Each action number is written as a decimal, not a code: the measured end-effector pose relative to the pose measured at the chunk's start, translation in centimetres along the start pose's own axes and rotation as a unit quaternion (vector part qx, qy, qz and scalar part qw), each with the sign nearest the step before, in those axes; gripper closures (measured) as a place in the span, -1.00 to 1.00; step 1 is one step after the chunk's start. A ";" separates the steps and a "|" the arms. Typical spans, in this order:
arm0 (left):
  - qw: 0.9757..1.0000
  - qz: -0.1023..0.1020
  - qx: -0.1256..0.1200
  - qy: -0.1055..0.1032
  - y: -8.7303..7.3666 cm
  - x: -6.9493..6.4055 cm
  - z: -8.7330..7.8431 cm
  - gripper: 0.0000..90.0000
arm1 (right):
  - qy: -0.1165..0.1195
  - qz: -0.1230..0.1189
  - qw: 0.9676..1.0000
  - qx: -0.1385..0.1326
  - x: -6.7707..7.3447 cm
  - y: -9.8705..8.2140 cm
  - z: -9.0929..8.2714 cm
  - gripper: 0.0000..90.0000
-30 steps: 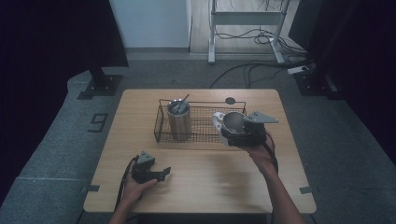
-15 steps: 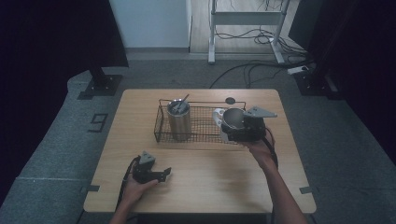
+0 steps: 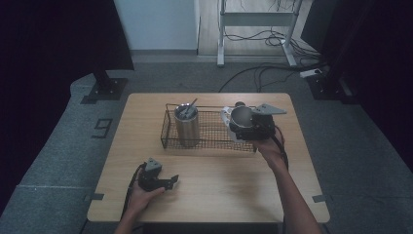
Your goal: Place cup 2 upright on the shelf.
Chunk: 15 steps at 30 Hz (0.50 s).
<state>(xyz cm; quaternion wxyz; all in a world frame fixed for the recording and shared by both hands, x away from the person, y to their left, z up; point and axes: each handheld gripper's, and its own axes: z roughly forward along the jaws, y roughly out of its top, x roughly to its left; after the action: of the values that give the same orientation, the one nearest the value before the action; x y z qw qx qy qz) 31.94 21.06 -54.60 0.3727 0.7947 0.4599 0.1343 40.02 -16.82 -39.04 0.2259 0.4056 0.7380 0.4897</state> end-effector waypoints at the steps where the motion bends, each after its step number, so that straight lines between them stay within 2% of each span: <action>1: 1.000 0.001 0.001 0.000 0.0 0.0 0.0 -0.68 | 0.000 0.000 1.000 0.000 0.0 0.0 0.0 -0.85; 10: 1.000 -0.001 0.002 -0.001 0.0 0.0 0.0 -0.68 | -0.002 -0.004 1.000 0.001 -0.2 0.7 0.5 -0.85; 15: 1.000 0.001 0.004 0.000 0.0 0.0 0.1 -0.68 | -0.003 -0.002 1.000 0.007 -0.9 0.8 0.9 -0.85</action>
<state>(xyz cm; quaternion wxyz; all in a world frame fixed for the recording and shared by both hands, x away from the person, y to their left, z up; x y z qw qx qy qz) 31.95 21.00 -54.64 0.3693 0.7964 0.4602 0.1330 41.50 -16.89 -38.80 0.2260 0.4077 0.7415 0.4826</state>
